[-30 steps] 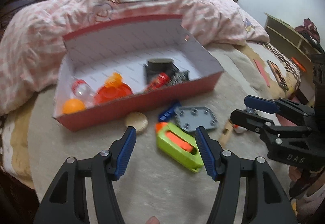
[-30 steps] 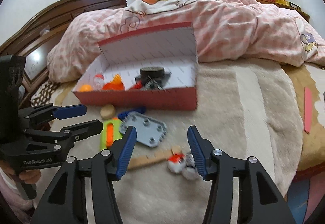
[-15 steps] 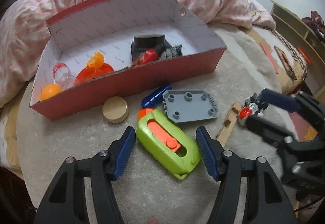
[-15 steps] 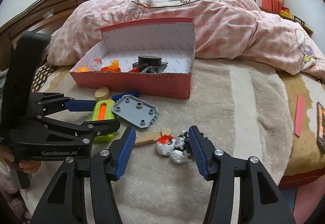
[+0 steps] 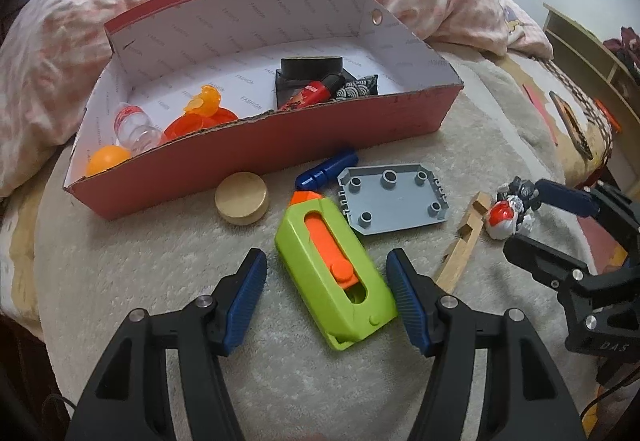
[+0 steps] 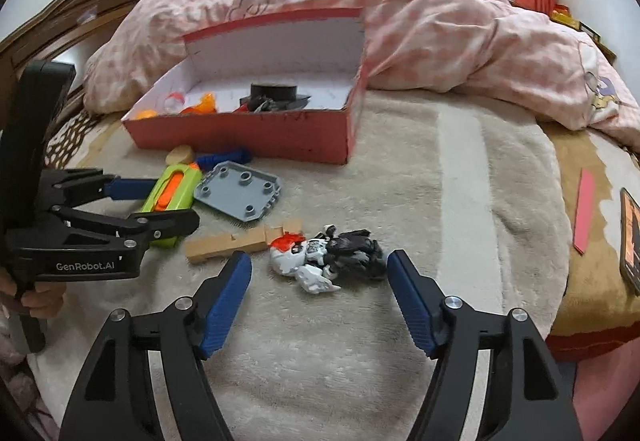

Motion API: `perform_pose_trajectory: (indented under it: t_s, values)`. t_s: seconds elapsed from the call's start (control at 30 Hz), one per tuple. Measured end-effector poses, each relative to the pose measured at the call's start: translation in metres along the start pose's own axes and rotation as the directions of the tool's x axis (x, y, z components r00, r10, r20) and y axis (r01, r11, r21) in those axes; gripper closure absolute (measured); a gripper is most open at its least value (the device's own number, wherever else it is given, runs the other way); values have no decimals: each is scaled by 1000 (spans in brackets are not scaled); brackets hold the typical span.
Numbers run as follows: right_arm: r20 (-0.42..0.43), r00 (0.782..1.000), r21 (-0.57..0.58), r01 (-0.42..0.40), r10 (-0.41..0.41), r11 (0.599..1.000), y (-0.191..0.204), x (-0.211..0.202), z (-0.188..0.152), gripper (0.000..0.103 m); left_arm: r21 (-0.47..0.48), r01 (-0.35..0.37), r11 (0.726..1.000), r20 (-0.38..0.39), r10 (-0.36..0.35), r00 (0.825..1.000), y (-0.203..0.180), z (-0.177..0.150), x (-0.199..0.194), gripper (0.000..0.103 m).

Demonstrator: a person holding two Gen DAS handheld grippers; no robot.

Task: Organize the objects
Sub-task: 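Grasp the green-and-orange toy with the left tool while the right tool grasps the robot figure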

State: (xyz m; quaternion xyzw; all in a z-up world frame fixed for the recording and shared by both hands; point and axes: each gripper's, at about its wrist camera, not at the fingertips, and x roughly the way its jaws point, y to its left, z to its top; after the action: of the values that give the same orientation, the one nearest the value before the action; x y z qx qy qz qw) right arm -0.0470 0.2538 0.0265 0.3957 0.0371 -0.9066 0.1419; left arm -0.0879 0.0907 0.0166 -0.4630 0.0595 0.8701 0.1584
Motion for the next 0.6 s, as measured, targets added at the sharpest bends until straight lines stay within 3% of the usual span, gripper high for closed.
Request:
perform_pose_trajectory:
  t_s: [0.2,0.6]
  values:
    - [-74,996,47,46,-42,998,-7,15,-2,31,27,-16,1000,12,16,1000,-4,1,5,35]
    - [-74,995,34,73,-70,997,-4,14,-2,34,23,-3,1000,55,2,998,-3,-3,6,27]
